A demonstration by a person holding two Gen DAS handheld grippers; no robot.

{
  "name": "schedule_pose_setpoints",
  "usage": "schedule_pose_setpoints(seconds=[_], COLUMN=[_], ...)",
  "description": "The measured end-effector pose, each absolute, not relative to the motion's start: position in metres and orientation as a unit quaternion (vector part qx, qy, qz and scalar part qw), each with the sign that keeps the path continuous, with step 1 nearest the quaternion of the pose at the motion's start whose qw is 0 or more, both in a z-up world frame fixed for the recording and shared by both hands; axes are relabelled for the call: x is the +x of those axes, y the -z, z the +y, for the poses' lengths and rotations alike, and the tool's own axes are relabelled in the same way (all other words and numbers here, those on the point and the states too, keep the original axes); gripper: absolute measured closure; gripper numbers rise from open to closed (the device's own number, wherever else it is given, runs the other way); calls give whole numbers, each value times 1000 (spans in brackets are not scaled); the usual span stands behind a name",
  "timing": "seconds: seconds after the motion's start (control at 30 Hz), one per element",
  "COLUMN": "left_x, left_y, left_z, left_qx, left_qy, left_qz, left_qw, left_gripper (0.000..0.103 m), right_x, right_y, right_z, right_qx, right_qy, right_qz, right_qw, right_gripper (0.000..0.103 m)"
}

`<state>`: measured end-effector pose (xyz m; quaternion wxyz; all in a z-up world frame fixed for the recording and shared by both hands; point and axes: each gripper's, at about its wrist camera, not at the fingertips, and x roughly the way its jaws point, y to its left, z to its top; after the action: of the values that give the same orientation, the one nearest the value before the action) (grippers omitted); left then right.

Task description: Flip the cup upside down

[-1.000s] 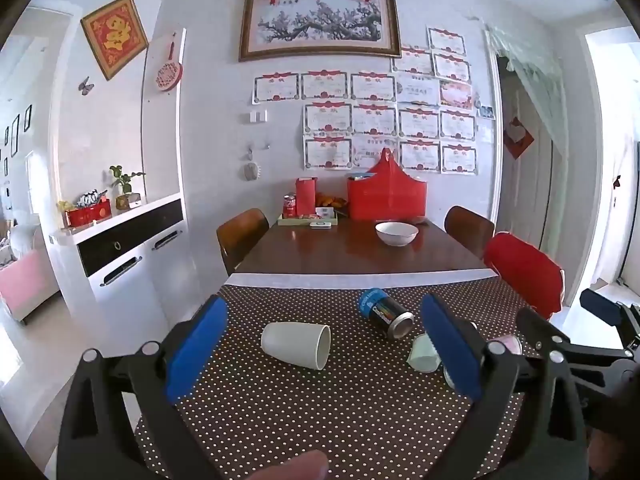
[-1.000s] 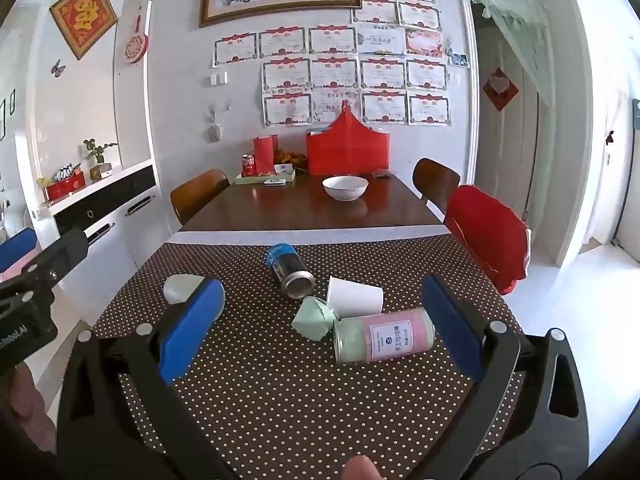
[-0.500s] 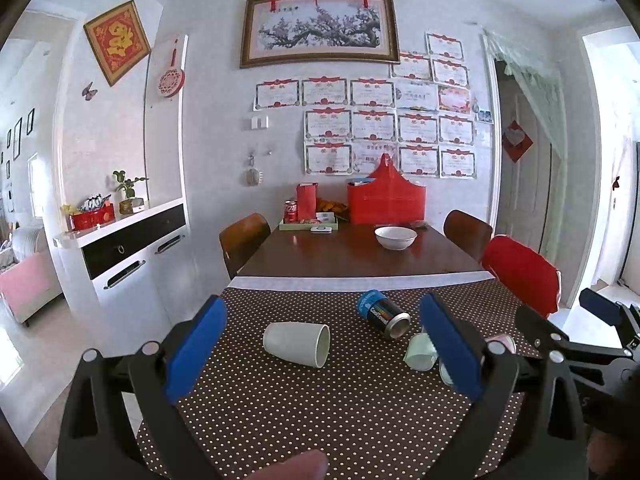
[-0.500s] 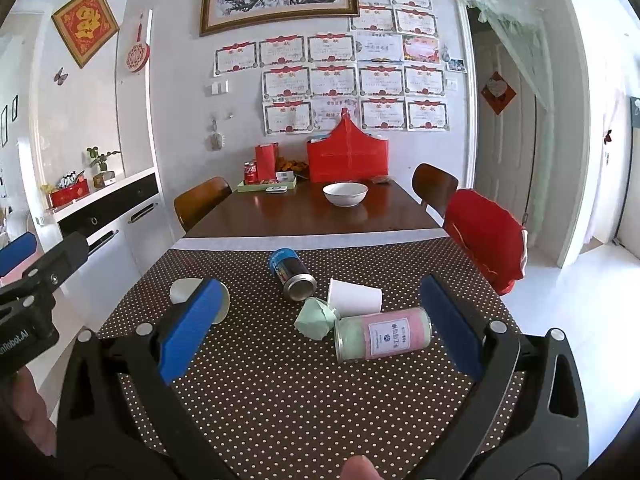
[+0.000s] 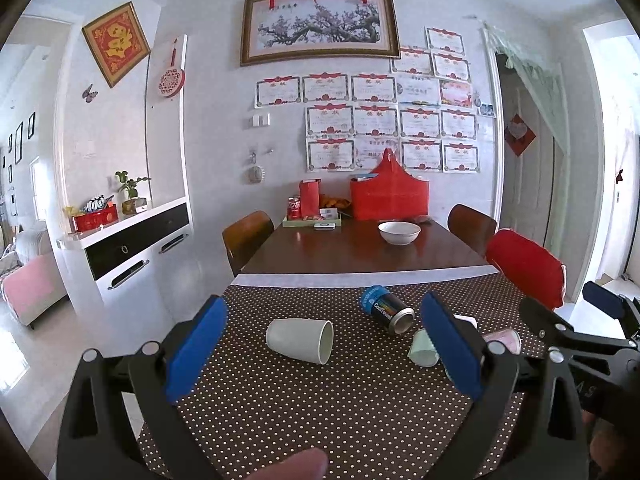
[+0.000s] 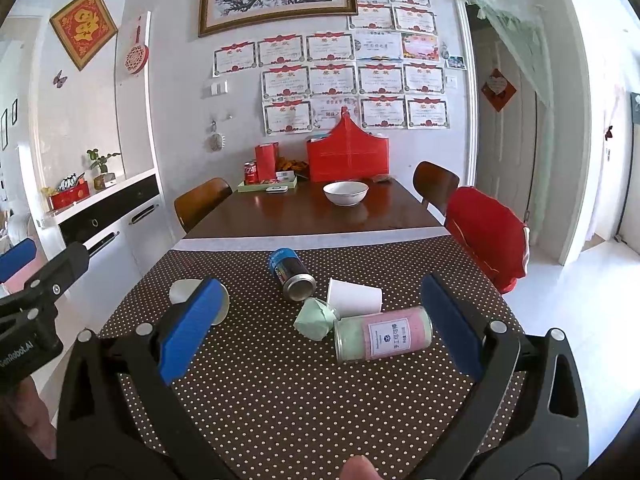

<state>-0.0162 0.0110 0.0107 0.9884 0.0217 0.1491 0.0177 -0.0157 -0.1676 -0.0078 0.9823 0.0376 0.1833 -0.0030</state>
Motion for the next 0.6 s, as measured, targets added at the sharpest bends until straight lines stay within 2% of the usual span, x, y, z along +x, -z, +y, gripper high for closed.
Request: schedule_pose_setpoints(seconds=[0.6], left_x=[8], left_y=[-3], left_z=[7], left_qx=[18], left_qy=[-16], left_qz=[173], left_qw=[985], left_gripper=[7], right_x=[9], right_y=[10], right_z=[-169], right_qx=[31], right_qy=[-3], right_qz=[199], right_qw=[979], right_gripper=[6])
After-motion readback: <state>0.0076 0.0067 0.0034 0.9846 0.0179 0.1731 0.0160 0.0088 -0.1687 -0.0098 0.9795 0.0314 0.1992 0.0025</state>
